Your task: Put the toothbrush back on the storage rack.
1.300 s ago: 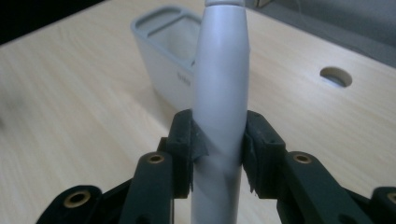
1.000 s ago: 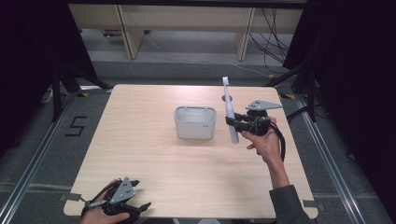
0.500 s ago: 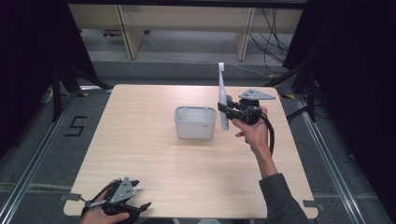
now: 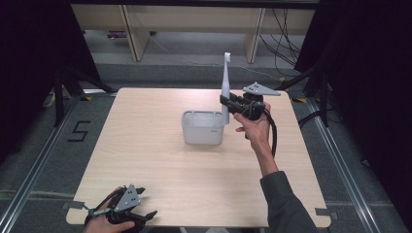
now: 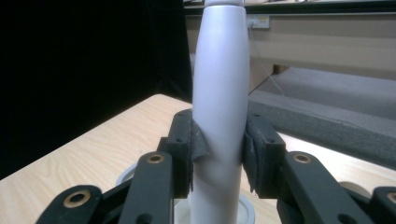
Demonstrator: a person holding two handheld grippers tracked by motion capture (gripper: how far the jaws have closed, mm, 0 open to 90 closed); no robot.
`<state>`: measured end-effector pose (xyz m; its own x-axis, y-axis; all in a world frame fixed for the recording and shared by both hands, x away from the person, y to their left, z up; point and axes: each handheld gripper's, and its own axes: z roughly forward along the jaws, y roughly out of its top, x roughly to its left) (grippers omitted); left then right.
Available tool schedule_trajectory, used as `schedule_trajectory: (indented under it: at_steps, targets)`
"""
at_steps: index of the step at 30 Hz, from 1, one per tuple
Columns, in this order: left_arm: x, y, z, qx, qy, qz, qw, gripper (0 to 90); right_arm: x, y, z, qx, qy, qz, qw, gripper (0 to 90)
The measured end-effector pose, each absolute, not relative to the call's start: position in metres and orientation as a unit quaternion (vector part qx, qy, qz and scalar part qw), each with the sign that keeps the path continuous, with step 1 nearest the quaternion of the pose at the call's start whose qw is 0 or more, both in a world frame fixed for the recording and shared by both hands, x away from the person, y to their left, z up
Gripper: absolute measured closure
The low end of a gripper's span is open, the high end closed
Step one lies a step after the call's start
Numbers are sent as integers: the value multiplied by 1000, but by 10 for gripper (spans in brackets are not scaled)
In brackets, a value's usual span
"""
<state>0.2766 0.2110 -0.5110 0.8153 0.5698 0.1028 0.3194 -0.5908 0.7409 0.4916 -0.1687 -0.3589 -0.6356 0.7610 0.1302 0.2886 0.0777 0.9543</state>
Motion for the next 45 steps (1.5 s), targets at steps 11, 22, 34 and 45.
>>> schedule_trajectory:
  at_steps: [11,22,34,45]
  targets:
    - [276,211,-511,878,260,162,368,147,506,-154,-370,381,696,573,206,666]
    - [276,211,-510,880,251,162,369,148,517,-152,-383,393,689,570,214,666]
    - [276,210,-511,878,253,166,371,147,519,-153,-403,397,693,564,210,665]
    - [276,210,-512,876,254,161,376,147,516,-155,-419,403,698,557,201,663]
